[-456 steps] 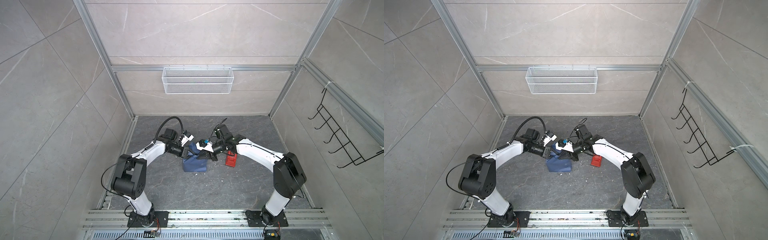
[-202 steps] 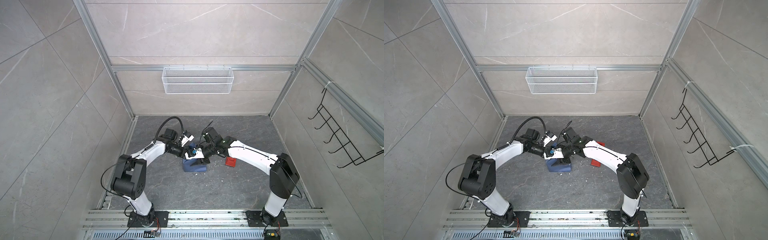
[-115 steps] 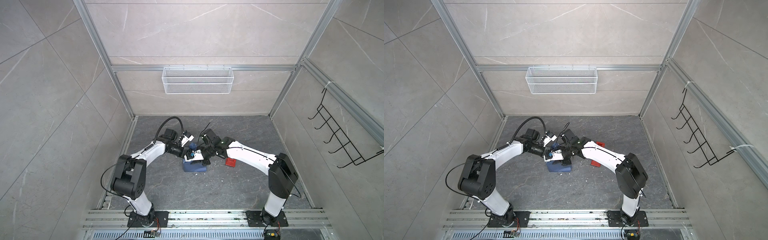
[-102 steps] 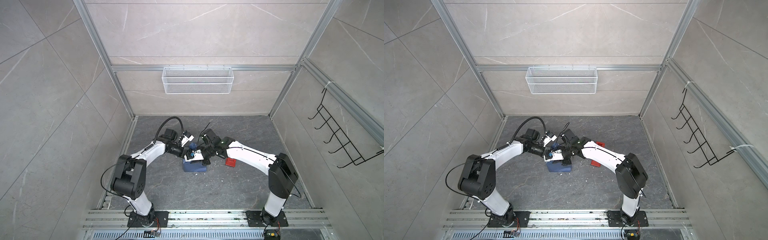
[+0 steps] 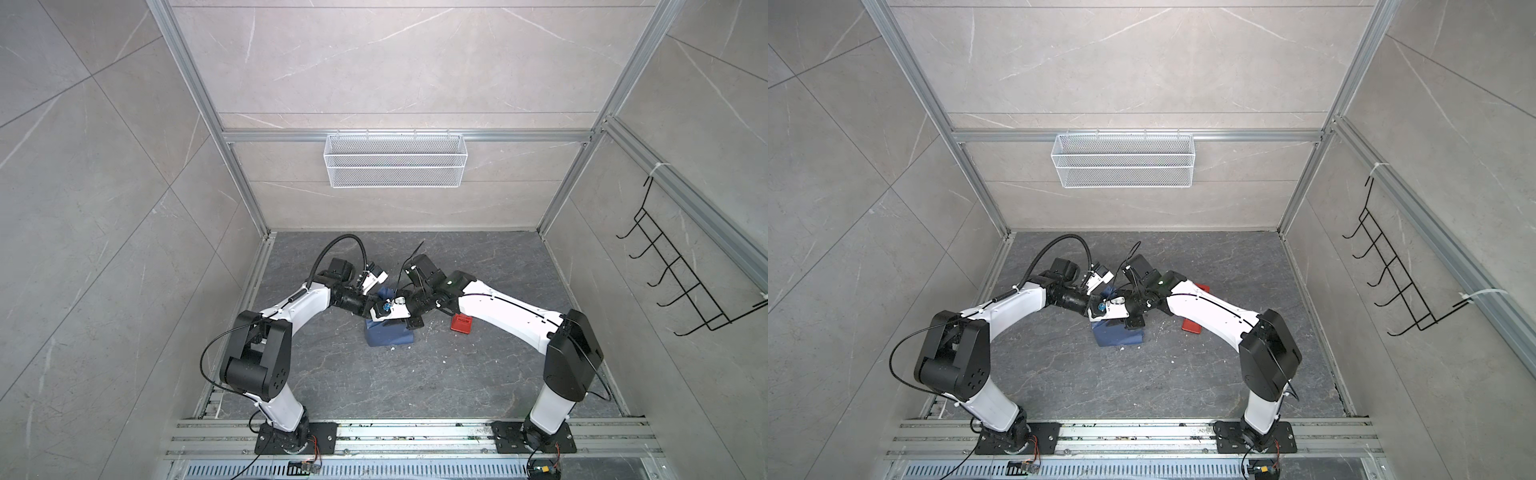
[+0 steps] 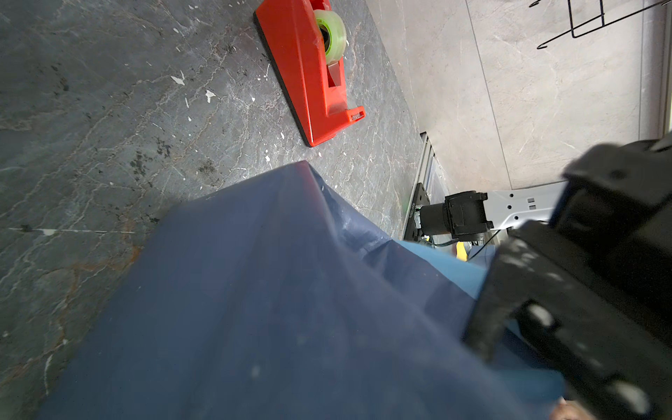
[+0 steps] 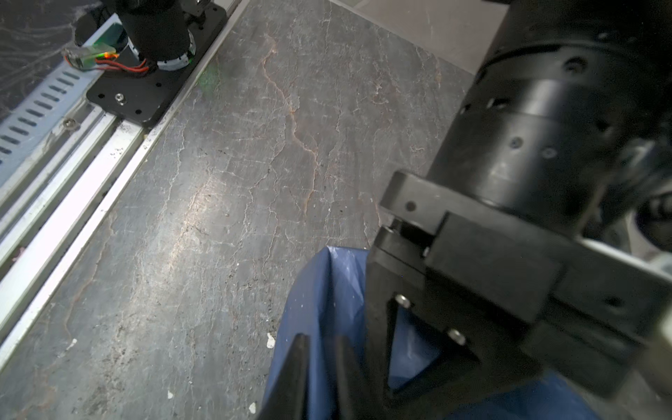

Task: Wrap a gift box in wrapping paper
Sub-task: Fold the seventh fold of the wrapping paper on the gift box.

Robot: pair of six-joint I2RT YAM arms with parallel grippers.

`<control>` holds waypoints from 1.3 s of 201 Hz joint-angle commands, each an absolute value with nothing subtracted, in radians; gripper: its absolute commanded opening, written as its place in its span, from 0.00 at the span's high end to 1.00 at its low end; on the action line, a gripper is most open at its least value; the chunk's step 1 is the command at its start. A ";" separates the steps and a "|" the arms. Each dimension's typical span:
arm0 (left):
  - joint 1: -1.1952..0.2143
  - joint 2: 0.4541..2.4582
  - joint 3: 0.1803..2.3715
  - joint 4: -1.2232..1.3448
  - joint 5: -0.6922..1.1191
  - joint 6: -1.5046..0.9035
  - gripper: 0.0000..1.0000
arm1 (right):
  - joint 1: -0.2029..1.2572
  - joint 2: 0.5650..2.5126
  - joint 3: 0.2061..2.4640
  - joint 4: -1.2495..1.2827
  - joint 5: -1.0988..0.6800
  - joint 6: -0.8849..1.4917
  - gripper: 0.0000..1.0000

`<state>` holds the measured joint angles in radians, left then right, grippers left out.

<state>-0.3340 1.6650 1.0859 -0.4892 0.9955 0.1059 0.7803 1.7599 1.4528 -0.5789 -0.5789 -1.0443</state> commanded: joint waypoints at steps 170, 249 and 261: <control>-0.326 1.509 1.235 -0.753 0.946 0.278 0.88 | 0.658 1.368 0.956 -0.230 -0.441 -0.746 0.49; -0.312 1.427 1.308 -0.987 1.045 0.571 0.54 | 0.658 1.354 0.903 -0.088 -0.402 -0.615 0.57; -0.329 1.430 1.296 -0.989 1.032 0.626 0.47 | 0.658 1.355 0.895 -0.066 -0.411 -0.601 0.59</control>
